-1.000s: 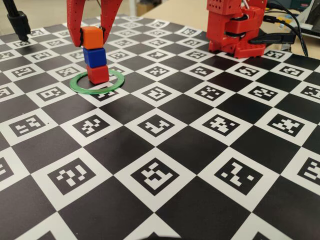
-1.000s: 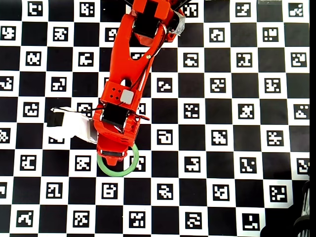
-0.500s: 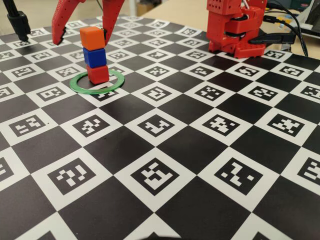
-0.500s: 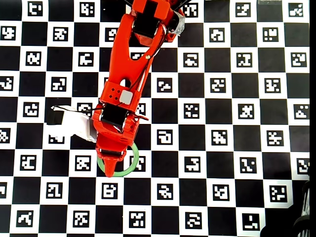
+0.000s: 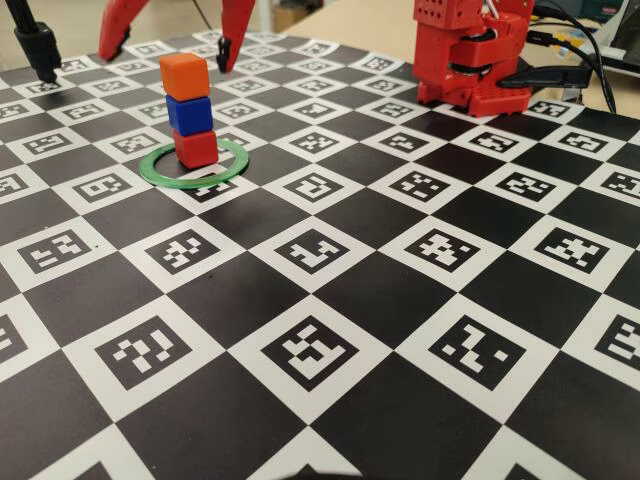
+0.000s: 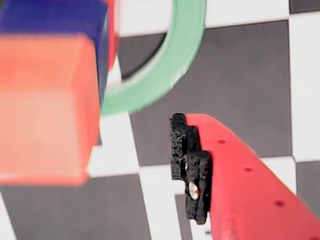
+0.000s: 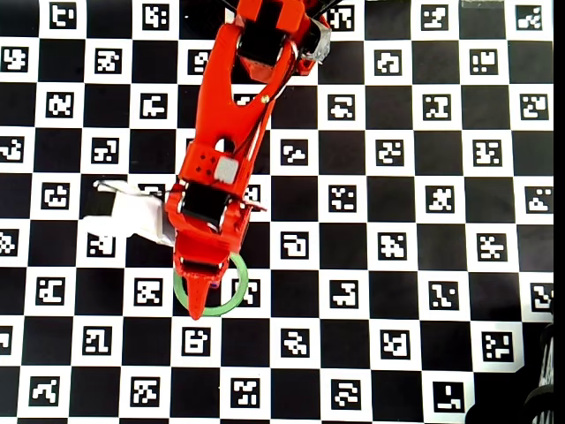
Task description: Grab the red cube then put it in the green circle then put the blue cube on top and finally the orange cube on top
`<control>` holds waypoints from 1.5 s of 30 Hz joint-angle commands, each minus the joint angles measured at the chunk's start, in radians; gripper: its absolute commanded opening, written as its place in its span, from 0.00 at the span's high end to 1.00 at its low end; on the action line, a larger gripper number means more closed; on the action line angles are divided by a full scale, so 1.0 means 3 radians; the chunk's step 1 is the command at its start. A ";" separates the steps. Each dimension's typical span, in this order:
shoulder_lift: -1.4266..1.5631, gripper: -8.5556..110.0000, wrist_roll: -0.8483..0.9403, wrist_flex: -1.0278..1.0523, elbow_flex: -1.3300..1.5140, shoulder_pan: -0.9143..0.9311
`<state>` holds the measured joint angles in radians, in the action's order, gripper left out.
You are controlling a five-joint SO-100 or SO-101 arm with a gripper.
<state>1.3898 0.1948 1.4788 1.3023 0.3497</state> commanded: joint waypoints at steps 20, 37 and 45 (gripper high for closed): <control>0.2470 0.92 0.0578 -0.0460 0.1375 0.0020; 0.4060 0.97 0.2168 -0.1498 0.3600 -0.0874; 0.4735 0.97 0.2761 -0.1580 0.4658 -0.1018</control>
<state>2.7151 0.9495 1.0278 2.6538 0.0568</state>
